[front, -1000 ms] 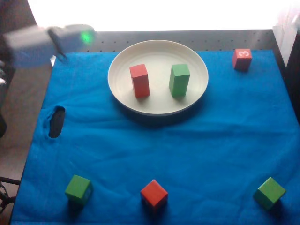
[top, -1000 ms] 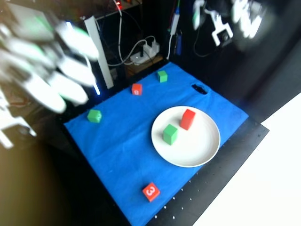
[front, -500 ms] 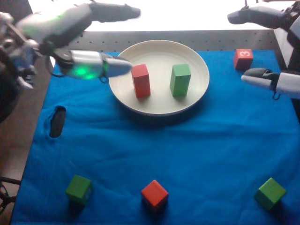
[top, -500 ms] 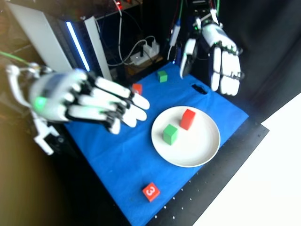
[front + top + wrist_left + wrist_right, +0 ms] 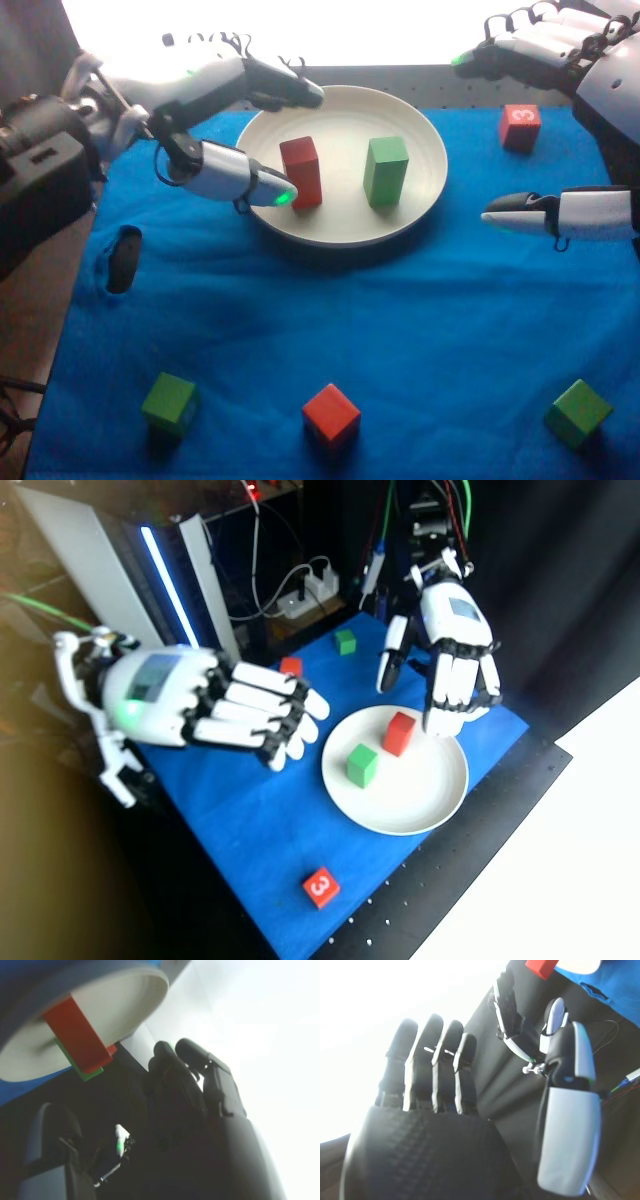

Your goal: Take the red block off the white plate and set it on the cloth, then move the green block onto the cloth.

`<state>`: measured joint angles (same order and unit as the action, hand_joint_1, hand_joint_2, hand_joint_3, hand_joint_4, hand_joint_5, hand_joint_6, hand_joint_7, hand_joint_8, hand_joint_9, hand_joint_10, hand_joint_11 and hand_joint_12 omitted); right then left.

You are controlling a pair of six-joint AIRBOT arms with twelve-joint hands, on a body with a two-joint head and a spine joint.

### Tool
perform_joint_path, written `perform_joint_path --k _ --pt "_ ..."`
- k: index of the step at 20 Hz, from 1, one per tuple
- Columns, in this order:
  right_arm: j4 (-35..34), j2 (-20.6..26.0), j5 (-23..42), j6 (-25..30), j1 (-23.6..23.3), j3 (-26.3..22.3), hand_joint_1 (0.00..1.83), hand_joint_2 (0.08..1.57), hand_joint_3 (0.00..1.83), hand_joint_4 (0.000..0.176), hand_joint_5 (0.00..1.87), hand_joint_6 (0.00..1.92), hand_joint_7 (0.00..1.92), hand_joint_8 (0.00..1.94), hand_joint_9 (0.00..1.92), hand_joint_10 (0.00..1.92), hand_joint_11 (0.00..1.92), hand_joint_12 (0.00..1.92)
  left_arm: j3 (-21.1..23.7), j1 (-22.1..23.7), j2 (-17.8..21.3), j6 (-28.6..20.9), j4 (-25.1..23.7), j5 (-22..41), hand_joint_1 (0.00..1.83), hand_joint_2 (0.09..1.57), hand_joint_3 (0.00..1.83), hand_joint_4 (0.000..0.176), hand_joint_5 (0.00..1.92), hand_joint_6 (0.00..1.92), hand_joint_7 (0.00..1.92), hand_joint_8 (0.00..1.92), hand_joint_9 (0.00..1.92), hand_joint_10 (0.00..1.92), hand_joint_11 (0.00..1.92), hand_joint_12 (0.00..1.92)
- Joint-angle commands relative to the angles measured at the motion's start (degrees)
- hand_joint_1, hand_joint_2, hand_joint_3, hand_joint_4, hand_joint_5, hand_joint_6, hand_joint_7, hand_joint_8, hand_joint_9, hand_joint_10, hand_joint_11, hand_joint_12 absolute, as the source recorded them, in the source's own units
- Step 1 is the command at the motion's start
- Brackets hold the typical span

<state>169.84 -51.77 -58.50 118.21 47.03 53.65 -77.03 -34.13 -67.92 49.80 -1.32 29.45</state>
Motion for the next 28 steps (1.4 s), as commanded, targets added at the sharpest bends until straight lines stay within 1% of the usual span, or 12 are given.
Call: perform_joint_path --k 1,4,5,7,10,13,18,19,20,22,25,28 --pt "1.4 0.0 -6.9 -0.3 -0.9 0.0 0.86 0.84 0.0 0.0 0.39 0.51 0.44 0.67 0.34 1.04 0.09 1.65 -0.5 0.9 -0.5 -0.1 0.4 5.9 0.98 0.96 0.0 0.0 0.57 0.01 0.59 0.01 0.56 0.13 0.06 1.48" --pt "1.4 -0.1 -6.9 -0.3 -0.9 0.0 0.82 0.85 0.0 0.0 0.41 0.52 0.47 0.7 0.36 1.02 0.11 1.62 -1.7 1.0 -1.9 -0.2 0.5 5.1 0.94 0.99 0.0 0.0 0.54 0.0 0.58 0.0 0.37 0.63 0.04 1.52" --pt "1.4 -0.1 -6.9 -0.3 -0.9 0.0 0.87 0.86 0.0 0.0 0.42 0.51 0.48 0.7 0.35 1.02 0.09 1.64 -2.1 1.1 -2.3 -0.2 0.5 4.8 0.95 0.99 0.0 0.0 0.55 0.01 0.59 0.0 0.35 0.71 0.05 1.51" --pt "1.4 -0.2 -6.9 -0.3 -0.9 0.1 0.91 0.87 0.0 0.0 0.45 0.52 0.49 0.9 0.37 1.14 0.13 1.69 -2.9 1.1 -3.1 -0.2 0.6 4.1 0.99 0.99 0.0 0.0 0.58 0.02 0.63 0.02 0.38 0.74 0.09 1.53" --pt "1.4 -0.3 -6.9 -0.3 -0.9 0.1 0.96 0.9 0.0 0.0 0.44 0.55 0.43 1.09 0.32 1.29 0.11 1.78 -3.8 1.1 -4.2 -0.2 0.7 3.2 1.05 1.0 0.0 0.0 0.62 0.02 0.63 0.0 0.48 0.5 0.15 1.45" --pt "1.4 -0.3 -6.9 -0.3 -0.9 0.1 0.98 0.9 0.0 0.0 0.41 0.64 0.4 1.01 0.28 1.26 0.06 1.8 -4.7 1.1 -5.2 -0.2 0.7 2.3 1.04 1.02 0.01 0.0 0.66 0.02 0.67 0.01 0.59 0.39 0.26 1.4" --pt "1.3 -0.3 -6.9 -0.3 -0.9 0.1 0.95 0.88 0.0 0.0 0.46 0.69 0.49 0.89 0.39 1.16 0.15 1.73 -5.8 1.1 -6.3 -0.2 1.3 1.5 1.14 1.08 0.0 0.0 0.82 0.05 0.85 0.07 0.6 0.9 0.4 1.52" --pt "1.2 -0.3 -6.9 -0.3 -0.9 0.1 0.99 0.88 0.0 0.0 0.47 0.7 0.51 0.9 0.41 1.18 0.15 1.75 -5.9 1.1 -6.3 -0.2 1.3 1.5 1.3 1.18 0.0 0.0 0.71 1.01 0.82 0.97 0.84 1.24 0.64 1.44" --pt "1.2 -0.3 -6.9 -0.3 -0.9 0.1 1.02 0.88 0.0 0.0 0.49 0.7 0.52 0.91 0.42 1.18 0.16 1.74 -5.9 1.1 -6.4 -0.2 1.4 1.6 1.33 1.2 0.0 0.0 0.65 1.23 0.8 1.21 0.88 1.36 0.7 1.48" --pt "1.2 -0.4 -6.9 -0.3 -0.9 0.1 1.02 0.9 0.0 0.0 0.48 0.71 0.5 0.88 0.39 1.16 0.13 1.72 -6.1 1.1 -6.5 -0.2 1.7 1.7 1.35 1.22 0.0 0.0 0.62 1.29 0.77 1.34 0.82 1.45 0.73 1.52" --pt "1.1 -0.4 -6.9 -0.3 -0.8 0.1 1.06 0.92 0.0 0.0 0.49 0.72 0.52 0.89 0.39 1.2 0.12 1.78 -6.2 1.1 -6.5 -0.2 2.3 2.4 1.35 1.22 0.0 0.0 0.62 1.35 0.76 1.3 0.85 1.39 0.8 1.44" --pt "1.1 -0.4 -6.9 -0.3 -0.8 0.1 1.02 0.94 0.0 0.0 0.48 0.69 0.52 0.87 0.38 1.18 0.11 1.77 -5.4 1.1 -5.7 -0.7 2.8 4.7 1.34 1.22 0.0 0.0 0.61 1.42 0.77 1.26 0.82 1.4 0.71 1.43"
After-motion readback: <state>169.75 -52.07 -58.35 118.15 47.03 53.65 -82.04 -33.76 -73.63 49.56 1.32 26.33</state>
